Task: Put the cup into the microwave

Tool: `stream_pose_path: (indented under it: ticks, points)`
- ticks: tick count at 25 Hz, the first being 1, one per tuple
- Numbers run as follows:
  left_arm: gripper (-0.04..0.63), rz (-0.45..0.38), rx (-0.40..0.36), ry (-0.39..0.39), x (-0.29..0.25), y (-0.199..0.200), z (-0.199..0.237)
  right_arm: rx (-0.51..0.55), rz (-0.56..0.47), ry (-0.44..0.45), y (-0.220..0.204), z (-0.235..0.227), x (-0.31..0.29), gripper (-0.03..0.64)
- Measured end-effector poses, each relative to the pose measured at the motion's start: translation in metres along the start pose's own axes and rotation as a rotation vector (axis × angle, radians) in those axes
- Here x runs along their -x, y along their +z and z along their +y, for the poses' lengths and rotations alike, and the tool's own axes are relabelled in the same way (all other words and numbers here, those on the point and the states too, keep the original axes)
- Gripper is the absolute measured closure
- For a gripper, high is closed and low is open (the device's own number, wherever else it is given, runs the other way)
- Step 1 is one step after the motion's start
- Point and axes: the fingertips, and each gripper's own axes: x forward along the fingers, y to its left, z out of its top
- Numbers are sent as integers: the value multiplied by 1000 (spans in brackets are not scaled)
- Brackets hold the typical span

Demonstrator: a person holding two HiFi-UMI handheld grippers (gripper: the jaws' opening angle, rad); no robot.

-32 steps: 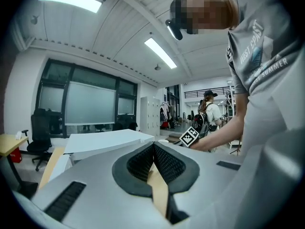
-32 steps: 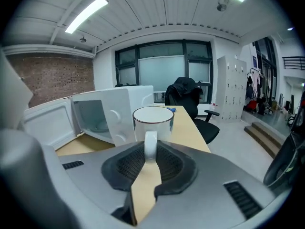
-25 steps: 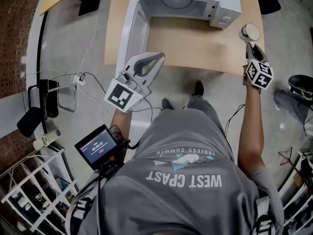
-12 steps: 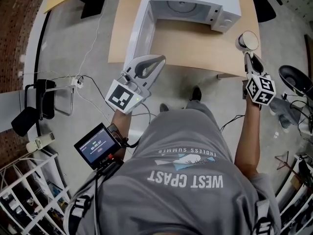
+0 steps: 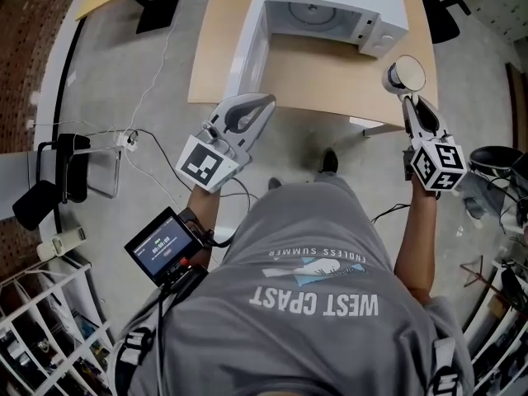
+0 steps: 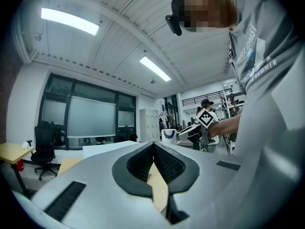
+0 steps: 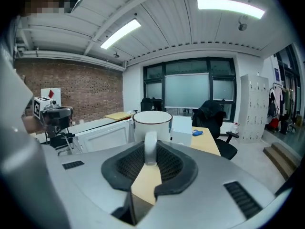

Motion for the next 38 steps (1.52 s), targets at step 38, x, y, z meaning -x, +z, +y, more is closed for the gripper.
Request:
stream_pose_path:
  ticks: [38]
  points:
    - [575, 27, 40, 144, 110, -12, 71, 6, -98, 229, -25, 133, -196, 548]
